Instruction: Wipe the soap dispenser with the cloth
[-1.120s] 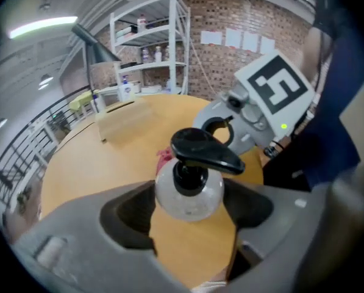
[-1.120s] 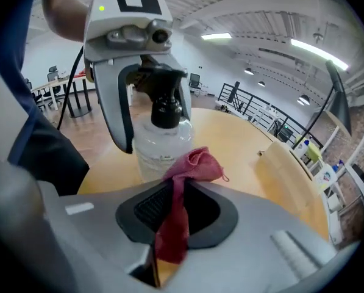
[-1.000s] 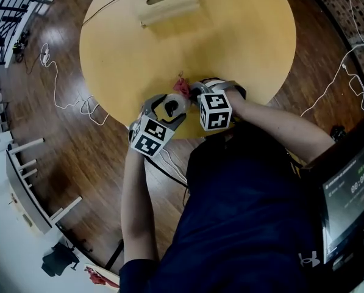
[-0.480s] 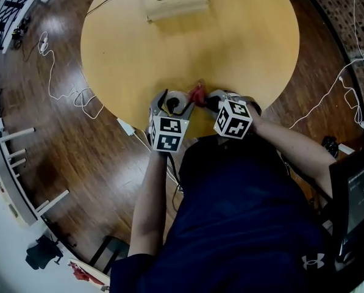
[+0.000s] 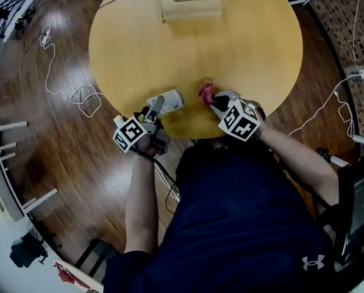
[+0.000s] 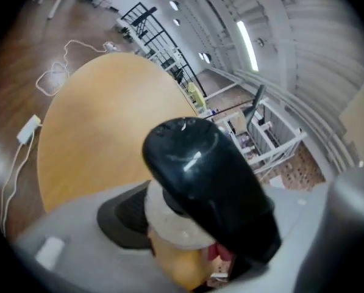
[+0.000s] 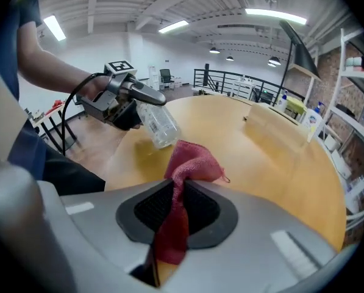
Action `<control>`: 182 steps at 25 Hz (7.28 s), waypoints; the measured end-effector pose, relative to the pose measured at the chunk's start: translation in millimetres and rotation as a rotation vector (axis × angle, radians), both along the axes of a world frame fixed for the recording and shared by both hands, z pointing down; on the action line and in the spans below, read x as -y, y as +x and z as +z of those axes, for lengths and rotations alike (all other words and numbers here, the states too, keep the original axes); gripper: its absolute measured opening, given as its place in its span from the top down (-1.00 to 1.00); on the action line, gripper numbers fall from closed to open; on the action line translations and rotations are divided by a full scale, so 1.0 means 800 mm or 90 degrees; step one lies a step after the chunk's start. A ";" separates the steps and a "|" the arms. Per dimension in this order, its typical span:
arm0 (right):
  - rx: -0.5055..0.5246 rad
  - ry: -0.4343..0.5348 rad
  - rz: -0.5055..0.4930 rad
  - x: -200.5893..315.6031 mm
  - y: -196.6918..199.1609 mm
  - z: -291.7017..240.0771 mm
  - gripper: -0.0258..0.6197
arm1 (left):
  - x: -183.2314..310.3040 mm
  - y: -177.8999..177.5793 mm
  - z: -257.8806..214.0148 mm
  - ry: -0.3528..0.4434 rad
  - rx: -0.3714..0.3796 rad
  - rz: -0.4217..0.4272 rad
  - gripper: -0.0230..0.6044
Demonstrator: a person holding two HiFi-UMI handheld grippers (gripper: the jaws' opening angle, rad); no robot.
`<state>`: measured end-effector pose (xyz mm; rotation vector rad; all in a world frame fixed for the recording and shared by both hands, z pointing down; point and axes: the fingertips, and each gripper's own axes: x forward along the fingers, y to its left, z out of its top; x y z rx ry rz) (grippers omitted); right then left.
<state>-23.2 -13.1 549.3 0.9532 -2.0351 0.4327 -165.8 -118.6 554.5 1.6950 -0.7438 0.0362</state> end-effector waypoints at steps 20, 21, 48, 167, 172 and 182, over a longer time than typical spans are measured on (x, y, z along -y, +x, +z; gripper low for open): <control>-0.080 0.031 -0.212 0.040 -0.091 0.029 0.73 | -0.055 -0.009 0.006 -0.027 -0.096 -0.037 -0.25; -0.082 0.029 -0.212 0.041 -0.094 0.032 0.73 | -0.056 -0.010 0.004 -0.024 -0.091 -0.031 -0.25; 0.181 0.011 -0.035 0.012 -0.076 -0.025 0.73 | -0.007 0.006 -0.096 0.169 -0.006 0.006 -0.24; 0.361 0.338 0.322 -0.274 0.114 -0.251 0.89 | -0.395 0.109 -0.247 0.525 0.315 0.134 0.92; 0.357 0.331 0.319 -0.295 0.089 -0.249 0.89 | -0.414 0.113 -0.258 0.563 0.295 0.156 0.92; 0.292 0.319 0.271 -0.325 -0.002 -0.240 0.89 | -0.436 0.050 -0.236 0.543 0.263 0.153 0.92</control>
